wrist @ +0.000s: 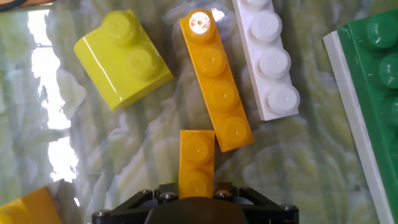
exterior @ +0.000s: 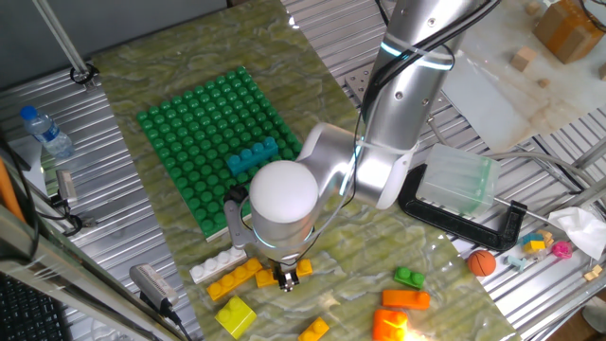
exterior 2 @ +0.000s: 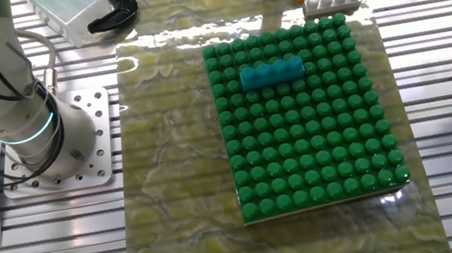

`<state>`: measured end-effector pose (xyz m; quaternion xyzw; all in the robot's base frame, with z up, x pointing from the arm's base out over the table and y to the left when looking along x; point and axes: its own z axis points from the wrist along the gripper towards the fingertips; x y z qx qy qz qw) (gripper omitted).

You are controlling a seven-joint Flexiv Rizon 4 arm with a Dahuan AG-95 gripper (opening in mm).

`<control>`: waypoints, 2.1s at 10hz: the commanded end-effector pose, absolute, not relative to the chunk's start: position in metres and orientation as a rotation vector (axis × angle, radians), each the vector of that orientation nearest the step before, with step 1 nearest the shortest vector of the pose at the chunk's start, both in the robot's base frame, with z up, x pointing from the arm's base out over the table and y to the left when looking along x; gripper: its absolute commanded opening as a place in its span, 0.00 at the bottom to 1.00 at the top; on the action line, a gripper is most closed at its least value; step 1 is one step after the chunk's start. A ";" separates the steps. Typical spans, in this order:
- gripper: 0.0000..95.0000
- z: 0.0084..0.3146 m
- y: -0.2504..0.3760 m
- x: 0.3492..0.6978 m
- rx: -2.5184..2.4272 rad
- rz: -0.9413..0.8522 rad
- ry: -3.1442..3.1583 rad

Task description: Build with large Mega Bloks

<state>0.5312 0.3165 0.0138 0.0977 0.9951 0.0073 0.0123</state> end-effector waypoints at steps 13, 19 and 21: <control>0.00 0.120 0.273 0.526 0.226 0.027 3.109; 0.00 0.193 0.177 0.495 0.091 -0.014 3.120; 0.00 0.200 0.149 0.483 0.024 -0.020 3.133</control>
